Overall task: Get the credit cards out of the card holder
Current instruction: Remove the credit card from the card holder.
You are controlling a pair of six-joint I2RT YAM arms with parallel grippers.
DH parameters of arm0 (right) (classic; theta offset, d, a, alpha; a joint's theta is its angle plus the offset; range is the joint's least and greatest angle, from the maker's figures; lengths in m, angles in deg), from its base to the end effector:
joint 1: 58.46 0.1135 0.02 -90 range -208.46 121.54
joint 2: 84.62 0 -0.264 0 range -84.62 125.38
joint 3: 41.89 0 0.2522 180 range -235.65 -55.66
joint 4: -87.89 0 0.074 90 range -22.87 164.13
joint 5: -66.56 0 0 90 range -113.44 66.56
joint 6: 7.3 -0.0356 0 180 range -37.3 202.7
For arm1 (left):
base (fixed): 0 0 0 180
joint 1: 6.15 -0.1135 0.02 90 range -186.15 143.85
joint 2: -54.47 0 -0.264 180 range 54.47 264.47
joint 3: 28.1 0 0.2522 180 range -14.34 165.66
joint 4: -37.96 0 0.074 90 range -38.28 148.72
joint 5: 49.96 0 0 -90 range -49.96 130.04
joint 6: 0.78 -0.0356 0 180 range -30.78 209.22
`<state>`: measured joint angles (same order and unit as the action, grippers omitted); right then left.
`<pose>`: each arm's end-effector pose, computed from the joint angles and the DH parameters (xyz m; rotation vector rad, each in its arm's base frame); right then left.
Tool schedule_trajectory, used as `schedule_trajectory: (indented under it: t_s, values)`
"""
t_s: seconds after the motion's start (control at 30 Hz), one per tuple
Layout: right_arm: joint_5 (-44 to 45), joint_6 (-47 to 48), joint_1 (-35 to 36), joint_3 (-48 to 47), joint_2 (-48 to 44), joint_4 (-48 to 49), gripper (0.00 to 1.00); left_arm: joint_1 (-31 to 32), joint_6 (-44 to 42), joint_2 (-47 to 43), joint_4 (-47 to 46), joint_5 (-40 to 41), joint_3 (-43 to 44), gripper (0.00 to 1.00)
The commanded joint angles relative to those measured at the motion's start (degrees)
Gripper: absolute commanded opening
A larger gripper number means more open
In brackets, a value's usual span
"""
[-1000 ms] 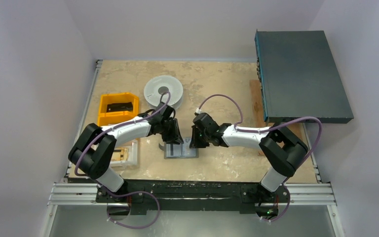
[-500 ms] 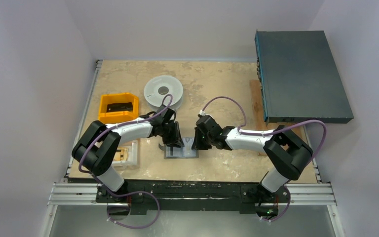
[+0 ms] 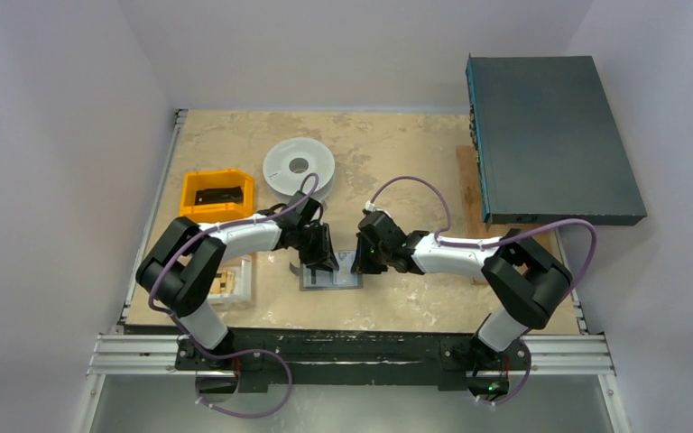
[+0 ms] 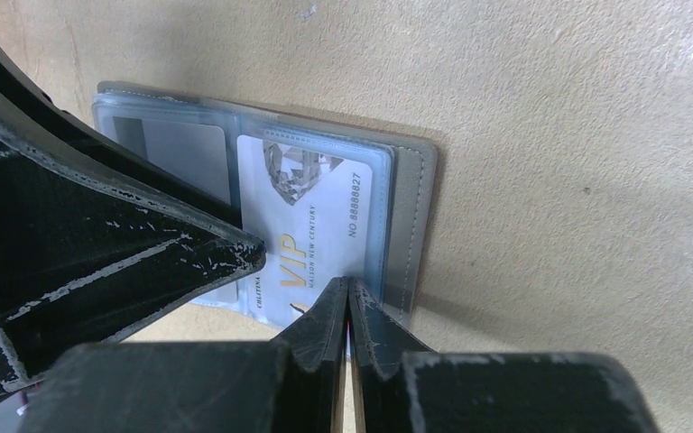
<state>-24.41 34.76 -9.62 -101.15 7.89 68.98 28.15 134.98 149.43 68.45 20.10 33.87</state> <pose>0.2034 0.2336 0.1524 -0.0283 2.6309 0.6891 0.2429 -0.1804 0.1430 -0.1696 2.8913 -0.8281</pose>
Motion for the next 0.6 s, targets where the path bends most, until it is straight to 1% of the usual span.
schedule_trajectory:
  t_s: [0.0, 0.2, 0.3, 0.47, 0.5, 0.57]
  values:
    - [3.87, 0.31, 0.12, 1.74, 0.9, -4.13, 0.02, 0.69, -1.75, 2.02, 0.13, 0.1, 0.66, 0.25]
    - [3.09, 0.13, 0.11, 2.66, 1.11, -2.97, 0.02, 0.81, 0.12, 1.84, -2.61, -1.91, -0.15, 0.24]
    - [2.45, 0.12, 0.07, 2.69, 1.84, -2.41, 0.02, 0.76, 1.32, 0.53, -3.68, -2.99, -0.57, 0.18]
    - [2.16, 0.11, 0.05, 2.69, 2.88, -2.15, 0.02, 0.7, 2.88, -2.39, -4.59, -3.76, -1.17, 0.03]
    - [2.19, 0.12, 0.02, 2.76, 3.02, -2.08, 0.02, 0.75, 3.04, -2.89, -4.56, -3.86, -1.26, 0.01]
    - [2.04, 0.05, -0.17, 3.01, 3.29, -2.01, 0.02, 0.69, 3.24, -3.98, -4.21, -3.87, -1.44, 0.0]
